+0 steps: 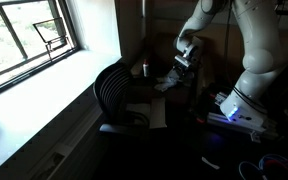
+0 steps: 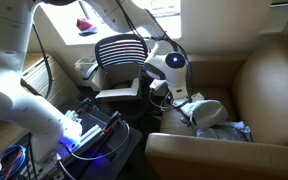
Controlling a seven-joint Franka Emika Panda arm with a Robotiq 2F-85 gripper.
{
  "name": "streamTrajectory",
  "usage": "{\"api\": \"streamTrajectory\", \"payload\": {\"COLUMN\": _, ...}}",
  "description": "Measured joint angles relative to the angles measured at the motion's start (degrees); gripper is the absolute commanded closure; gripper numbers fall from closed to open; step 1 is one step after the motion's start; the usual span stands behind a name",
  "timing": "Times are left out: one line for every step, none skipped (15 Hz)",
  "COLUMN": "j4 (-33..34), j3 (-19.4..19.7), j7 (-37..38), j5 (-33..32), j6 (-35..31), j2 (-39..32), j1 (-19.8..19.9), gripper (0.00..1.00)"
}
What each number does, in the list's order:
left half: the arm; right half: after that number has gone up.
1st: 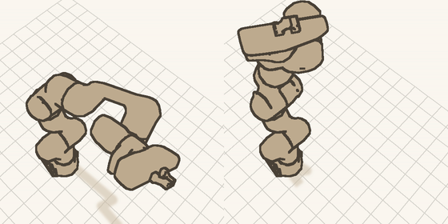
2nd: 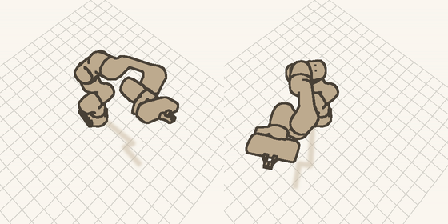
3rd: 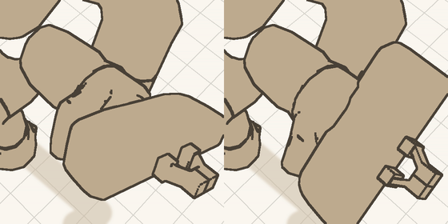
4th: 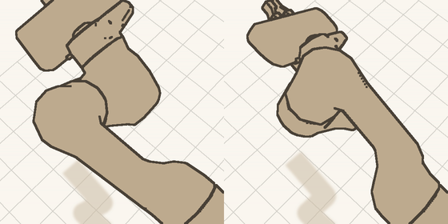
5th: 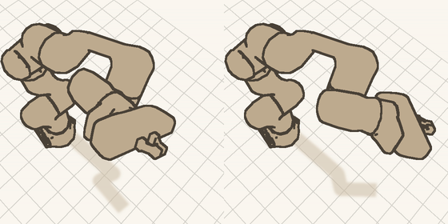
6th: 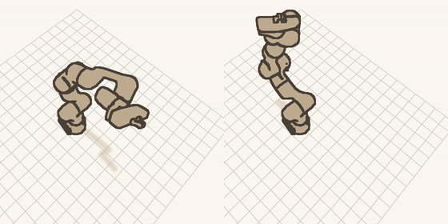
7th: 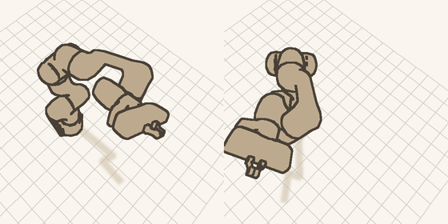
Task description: Move the white garment on the left side of the sofa to the right
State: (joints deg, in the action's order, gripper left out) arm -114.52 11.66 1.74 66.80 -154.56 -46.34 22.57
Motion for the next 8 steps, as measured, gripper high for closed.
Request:
{"api": "streamTrajectory", "payload": {"j4": 0.70, "j3": -0.08, "j7": 1.11, "j5": -0.06, "j6": -1.18, "j2": -1.25, "j1": -1.06, "gripper": 0.00}}
{"api": "streamTrajectory", "payload": {"j4": 1.71, "j3": -0.06, "j7": 2.72, "j5": -0.29, "j6": -2.26, "j2": -2.78, "j1": -2.03, "gripper": 0.00}}
{"api": "streamTrajectory", "payload": {"j4": 3.15, "j3": -0.02, "j7": 4.53, "j5": -0.37, "j6": -3.86, "j2": -4.71, "j1": -2.91, "gripper": 0.00}}
{"api": "streamTrajectory", "payload": {"j4": 4.94, "j3": 0.04, "j7": 6.36, "j5": -0.47, "j6": -5.75, "j2": -6.92, "j1": -3.59, "gripper": 0.00}}
{"api": "streamTrajectory", "payload": {"j4": 6.89, "j3": 0.29, "j7": 8.42, "j5": -0.73, "j6": -7.43, "j2": -9.30, "j1": -4.09, "gripper": 0.00}}
{"api": "streamTrajectory", "payload": {"j4": 9.09, "j3": 0.89, "j7": 10.94, "j5": -1.29, "j6": -8.58, "j2": -11.87, "j1": -4.44, "gripper": 0.00}}
{"api": "streamTrajectory", "payload": {"j4": 11.40, "j3": 1.62, "j7": 13.38, "j5": -2.05, "j6": -9.55, "j2": -14.52, "j1": -4.53, "gripper": 0.00}}
{"api": "streamTrajectory", "payload": {"j4": 13.74, "j3": 2.47, "j7": 15.57, "j5": -2.84, "j6": -10.45, "j2": -17.20, "j1": -4.51, "gripper": 0.00}}
